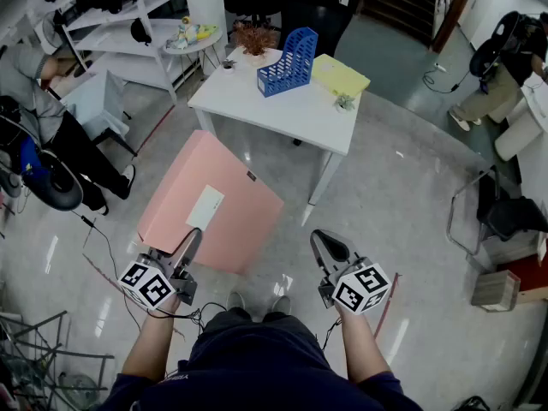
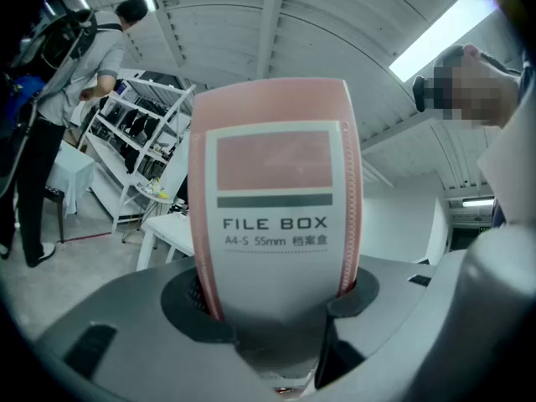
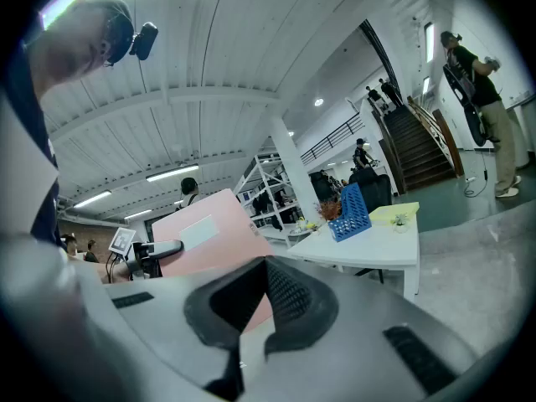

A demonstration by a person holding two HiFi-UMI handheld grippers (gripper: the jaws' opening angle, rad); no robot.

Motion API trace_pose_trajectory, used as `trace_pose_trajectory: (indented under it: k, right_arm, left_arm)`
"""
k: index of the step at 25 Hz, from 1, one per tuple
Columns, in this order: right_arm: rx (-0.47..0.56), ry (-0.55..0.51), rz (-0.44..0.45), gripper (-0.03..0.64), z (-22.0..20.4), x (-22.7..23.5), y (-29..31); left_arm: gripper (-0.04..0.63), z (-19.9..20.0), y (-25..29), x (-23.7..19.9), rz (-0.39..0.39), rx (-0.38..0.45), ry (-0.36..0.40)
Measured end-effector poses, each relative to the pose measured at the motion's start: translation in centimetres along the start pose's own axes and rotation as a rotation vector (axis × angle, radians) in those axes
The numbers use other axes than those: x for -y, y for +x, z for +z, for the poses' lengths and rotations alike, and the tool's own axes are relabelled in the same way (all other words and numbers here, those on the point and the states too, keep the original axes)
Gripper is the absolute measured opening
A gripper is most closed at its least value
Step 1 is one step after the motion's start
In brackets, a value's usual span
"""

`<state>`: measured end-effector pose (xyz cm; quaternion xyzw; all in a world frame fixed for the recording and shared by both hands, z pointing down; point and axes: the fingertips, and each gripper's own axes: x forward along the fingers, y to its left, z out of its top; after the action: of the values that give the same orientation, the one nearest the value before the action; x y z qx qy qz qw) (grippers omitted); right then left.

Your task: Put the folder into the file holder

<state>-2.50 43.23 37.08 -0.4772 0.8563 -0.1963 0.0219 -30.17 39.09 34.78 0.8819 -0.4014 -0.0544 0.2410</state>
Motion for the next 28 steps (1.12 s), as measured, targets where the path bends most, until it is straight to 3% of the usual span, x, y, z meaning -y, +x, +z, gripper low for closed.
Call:
trace_pose_trajectory:
  k: [28]
  right_arm:
    - [-0.004,-0.058,0.028,0.003,1.5,4.0,-1.6]
  left_arm:
    - [0.281,-2.4,4.1,3.2,0.038,0.014,0.0]
